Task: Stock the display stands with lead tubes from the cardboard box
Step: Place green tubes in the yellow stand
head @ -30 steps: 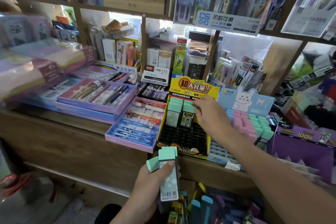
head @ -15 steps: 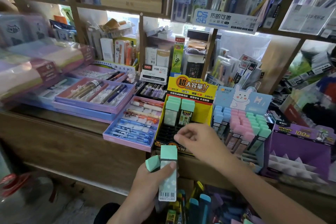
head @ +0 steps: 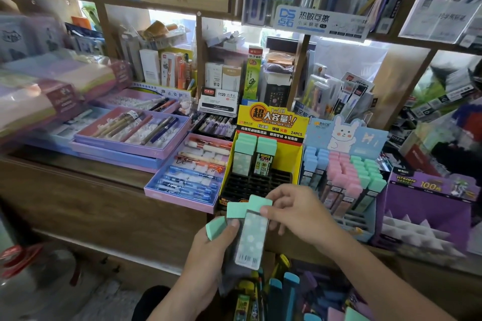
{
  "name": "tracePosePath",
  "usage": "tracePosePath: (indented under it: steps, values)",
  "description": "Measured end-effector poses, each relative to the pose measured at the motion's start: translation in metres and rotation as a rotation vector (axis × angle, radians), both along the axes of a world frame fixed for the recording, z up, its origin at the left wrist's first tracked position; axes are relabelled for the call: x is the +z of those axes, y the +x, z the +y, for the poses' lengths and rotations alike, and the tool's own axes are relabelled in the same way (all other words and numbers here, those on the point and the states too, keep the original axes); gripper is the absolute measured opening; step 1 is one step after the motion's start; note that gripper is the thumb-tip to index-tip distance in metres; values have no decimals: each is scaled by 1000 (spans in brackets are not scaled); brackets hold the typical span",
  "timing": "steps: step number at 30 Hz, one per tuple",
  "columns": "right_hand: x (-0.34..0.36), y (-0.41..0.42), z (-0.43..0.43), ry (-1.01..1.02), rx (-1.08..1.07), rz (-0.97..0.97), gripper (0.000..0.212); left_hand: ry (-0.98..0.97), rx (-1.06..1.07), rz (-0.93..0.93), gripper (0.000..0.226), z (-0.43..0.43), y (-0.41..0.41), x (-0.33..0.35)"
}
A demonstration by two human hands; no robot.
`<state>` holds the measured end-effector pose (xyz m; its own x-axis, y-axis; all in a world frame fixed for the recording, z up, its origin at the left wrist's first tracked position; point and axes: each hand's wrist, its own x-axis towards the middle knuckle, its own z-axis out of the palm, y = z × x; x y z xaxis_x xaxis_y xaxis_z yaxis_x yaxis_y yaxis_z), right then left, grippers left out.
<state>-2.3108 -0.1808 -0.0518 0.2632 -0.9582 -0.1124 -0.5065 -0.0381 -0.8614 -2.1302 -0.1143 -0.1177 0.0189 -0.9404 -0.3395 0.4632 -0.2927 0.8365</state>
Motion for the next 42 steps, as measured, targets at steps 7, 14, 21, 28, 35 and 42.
tracePosePath:
  steps: [7, 14, 21, 28, 35, 42]
  values:
    - [25, -19, -24, -127, -126, -156, 11, 6, -11, -17, 38, 2, 4, 5]
    - [49, -6, -50, -281, -147, -249, 12, 31, 2, 8, 28, 4, 2, 13]
    - [42, 20, -75, -384, -112, -137, 13, 57, 27, 20, 28, 4, 2, 13]
    - [32, 38, -85, -413, -80, -61, 10, 78, 24, 7, 26, 1, 2, 13]
    - [31, 44, -88, -414, -43, -2, 14, 100, 31, 6, 30, -1, 3, 9]
    - [31, 45, -92, -464, -27, 49, 13, 92, 25, -16, 35, 1, 3, 9]
